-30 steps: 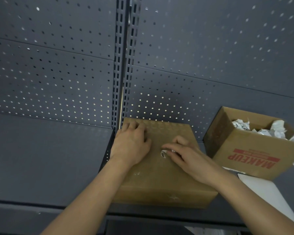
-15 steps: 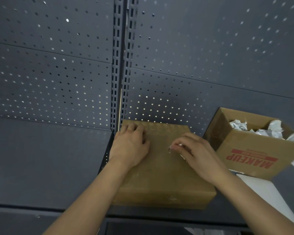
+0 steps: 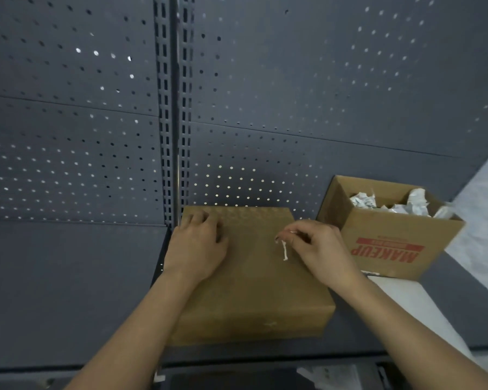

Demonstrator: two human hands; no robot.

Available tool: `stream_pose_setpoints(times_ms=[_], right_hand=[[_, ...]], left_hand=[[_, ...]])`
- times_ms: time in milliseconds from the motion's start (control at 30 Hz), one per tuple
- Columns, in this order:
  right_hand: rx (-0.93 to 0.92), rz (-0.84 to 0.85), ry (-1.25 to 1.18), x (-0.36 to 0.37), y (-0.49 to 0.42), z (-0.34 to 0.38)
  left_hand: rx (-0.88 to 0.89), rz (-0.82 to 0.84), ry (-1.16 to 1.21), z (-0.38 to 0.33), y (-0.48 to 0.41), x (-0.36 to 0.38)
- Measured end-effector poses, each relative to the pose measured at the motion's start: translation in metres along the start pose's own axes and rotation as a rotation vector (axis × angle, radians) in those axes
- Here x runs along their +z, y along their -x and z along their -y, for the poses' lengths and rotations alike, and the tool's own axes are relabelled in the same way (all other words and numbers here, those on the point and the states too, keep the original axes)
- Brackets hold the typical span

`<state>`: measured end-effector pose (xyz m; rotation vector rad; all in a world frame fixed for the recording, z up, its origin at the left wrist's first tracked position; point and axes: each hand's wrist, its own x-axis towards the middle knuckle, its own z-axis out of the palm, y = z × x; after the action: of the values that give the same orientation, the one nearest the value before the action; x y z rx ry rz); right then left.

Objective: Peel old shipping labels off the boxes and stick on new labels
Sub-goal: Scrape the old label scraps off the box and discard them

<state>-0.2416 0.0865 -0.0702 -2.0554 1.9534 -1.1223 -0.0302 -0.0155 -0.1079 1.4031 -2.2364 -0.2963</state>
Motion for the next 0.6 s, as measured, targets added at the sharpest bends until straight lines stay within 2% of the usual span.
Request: stream_pose_setpoints(times_ms=[167, 300, 600], right_hand=[[0.178, -0.050, -0.214, -0.009, 0.008, 0.000], [0.250, -0.111, -0.346, -0.019, 0.019, 0.007], [0.331, -0.169, -0.211, -0.039, 0.045, 0.003]], left_hand=[[0.035, 0.012, 0.004, 0.000, -0.001, -0.002], [0.085, 0.024, 0.011, 0.003, -0.003, -0.003], [0.176, -0.016, 0.042, -0.006, -0.004, -0.014]])
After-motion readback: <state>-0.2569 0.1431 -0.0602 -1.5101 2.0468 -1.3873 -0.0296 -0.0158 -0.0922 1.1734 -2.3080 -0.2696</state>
